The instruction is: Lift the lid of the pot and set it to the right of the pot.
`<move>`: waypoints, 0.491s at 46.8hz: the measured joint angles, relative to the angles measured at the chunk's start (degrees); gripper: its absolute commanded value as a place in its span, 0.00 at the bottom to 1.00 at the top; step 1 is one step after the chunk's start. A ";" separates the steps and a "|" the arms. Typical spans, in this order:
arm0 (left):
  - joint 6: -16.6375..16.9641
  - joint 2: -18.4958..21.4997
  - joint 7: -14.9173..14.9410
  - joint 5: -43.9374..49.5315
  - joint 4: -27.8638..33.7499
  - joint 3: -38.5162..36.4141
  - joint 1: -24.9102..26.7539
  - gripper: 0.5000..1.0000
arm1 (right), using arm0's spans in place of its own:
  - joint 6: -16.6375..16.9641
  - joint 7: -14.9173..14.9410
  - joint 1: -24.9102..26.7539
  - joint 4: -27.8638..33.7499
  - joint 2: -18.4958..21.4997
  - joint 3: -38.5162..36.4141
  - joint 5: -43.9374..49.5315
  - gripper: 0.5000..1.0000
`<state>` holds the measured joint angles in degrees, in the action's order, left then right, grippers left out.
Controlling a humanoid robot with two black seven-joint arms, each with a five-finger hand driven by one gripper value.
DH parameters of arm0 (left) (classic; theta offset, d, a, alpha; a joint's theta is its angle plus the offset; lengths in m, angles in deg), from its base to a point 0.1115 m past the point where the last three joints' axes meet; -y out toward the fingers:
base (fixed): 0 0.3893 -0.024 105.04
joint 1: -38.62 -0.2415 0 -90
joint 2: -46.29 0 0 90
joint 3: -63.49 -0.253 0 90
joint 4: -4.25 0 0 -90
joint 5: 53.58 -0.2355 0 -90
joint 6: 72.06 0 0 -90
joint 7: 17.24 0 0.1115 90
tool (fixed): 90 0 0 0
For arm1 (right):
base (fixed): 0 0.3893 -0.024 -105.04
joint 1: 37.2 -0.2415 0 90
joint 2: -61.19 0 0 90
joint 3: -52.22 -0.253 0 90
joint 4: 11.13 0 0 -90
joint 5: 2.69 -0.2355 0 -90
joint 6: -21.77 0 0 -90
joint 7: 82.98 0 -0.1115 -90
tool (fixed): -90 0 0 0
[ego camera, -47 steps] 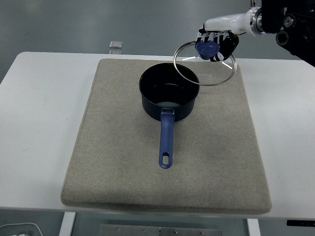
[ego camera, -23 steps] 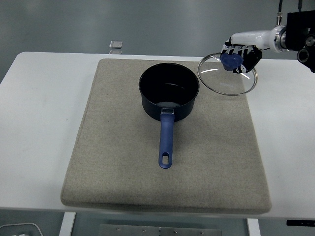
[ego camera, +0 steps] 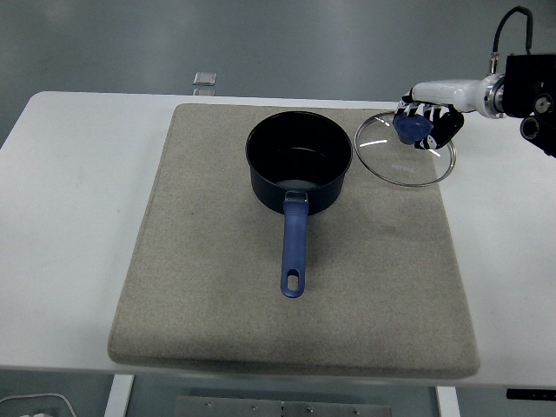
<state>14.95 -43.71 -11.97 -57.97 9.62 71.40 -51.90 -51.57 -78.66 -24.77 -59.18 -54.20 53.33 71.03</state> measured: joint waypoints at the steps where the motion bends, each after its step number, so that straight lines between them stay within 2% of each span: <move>1: 0.00 0.00 0.00 0.00 0.00 0.00 0.00 1.00 | -0.16 0.00 0.21 0.13 0.09 0.01 0.01 0.04; 7: 0.00 0.00 0.00 0.00 0.00 0.00 0.00 1.00 | -1.07 -0.01 1.24 0.67 0.53 0.89 0.02 0.07; 13: 0.00 0.00 0.00 0.00 0.00 0.00 0.00 1.00 | -2.74 0.13 1.89 0.68 0.83 2.35 0.03 0.15; 18: 0.00 0.00 0.00 0.00 -0.01 0.00 -0.02 1.00 | -3.09 0.15 2.35 0.69 0.90 2.58 0.02 0.25; 20: 0.00 0.00 0.00 0.00 -0.01 0.02 -0.01 1.00 | -3.32 0.20 2.45 0.69 1.06 2.58 -0.03 0.36; 23: 0.00 0.00 0.00 0.00 -0.01 0.02 -0.01 1.00 | -3.65 0.26 2.70 0.69 1.22 2.58 -0.07 0.43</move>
<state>14.95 -43.71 -11.97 -57.97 9.61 71.42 -51.90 -55.22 -78.40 -22.07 -58.49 -52.99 55.91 70.96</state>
